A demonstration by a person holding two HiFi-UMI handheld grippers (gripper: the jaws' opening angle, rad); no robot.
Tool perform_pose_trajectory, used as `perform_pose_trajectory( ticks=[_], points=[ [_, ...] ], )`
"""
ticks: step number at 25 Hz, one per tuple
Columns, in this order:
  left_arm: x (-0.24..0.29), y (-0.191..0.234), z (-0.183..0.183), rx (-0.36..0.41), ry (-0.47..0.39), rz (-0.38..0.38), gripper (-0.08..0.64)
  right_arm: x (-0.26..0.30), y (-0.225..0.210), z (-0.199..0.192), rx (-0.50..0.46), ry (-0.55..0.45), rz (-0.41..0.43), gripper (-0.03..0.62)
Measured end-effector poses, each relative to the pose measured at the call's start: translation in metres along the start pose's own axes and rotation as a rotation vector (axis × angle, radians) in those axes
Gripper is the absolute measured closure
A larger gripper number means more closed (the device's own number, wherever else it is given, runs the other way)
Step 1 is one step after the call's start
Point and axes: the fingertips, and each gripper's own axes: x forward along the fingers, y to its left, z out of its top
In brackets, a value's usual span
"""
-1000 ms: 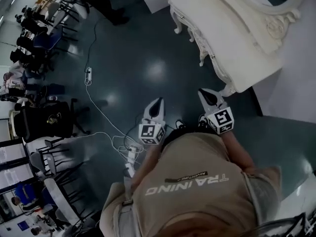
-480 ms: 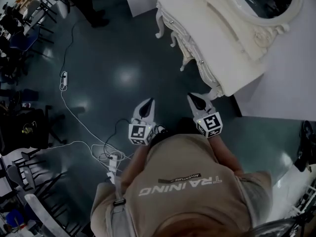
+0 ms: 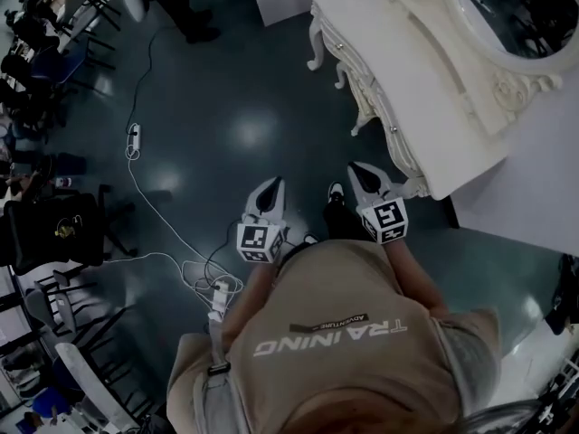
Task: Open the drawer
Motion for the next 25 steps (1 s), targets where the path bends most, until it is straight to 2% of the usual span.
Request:
perform_pose_trajectory(
  ticks=[3,7,11,13,15,20,25],
  points=[
    [0.029,0.003,0.021,0.017,0.007,-0.011,0.552,0.025,-0.022,0.018,-0.047,-0.006,0.020,0.589],
    [0.082,-0.004,0.049,0.053,0.018,-0.026,0.552,0.044,-0.064,0.040,-0.032,-0.036,0.051,0.589],
    [0.142,0.002,0.073,0.049,0.025,0.031,0.552,0.061,-0.117,0.054,-0.058,-0.065,0.034,0.589],
    [0.169,-0.001,0.086,0.036,0.014,0.042,0.552,0.066,-0.146,0.052,-0.064,-0.046,0.028,0.589],
    [0.189,-0.008,0.097,0.048,0.018,0.022,0.552,0.071,-0.169,0.051,-0.050,-0.019,0.023,0.589],
    [0.214,0.010,0.101,0.056,0.039,-0.009,0.552,0.100,-0.184,0.051,-0.026,0.019,0.021,0.589],
    [0.237,0.069,0.094,0.044,0.030,-0.050,0.552,0.156,-0.175,0.054,-0.027,0.048,-0.019,0.589]
  ],
)
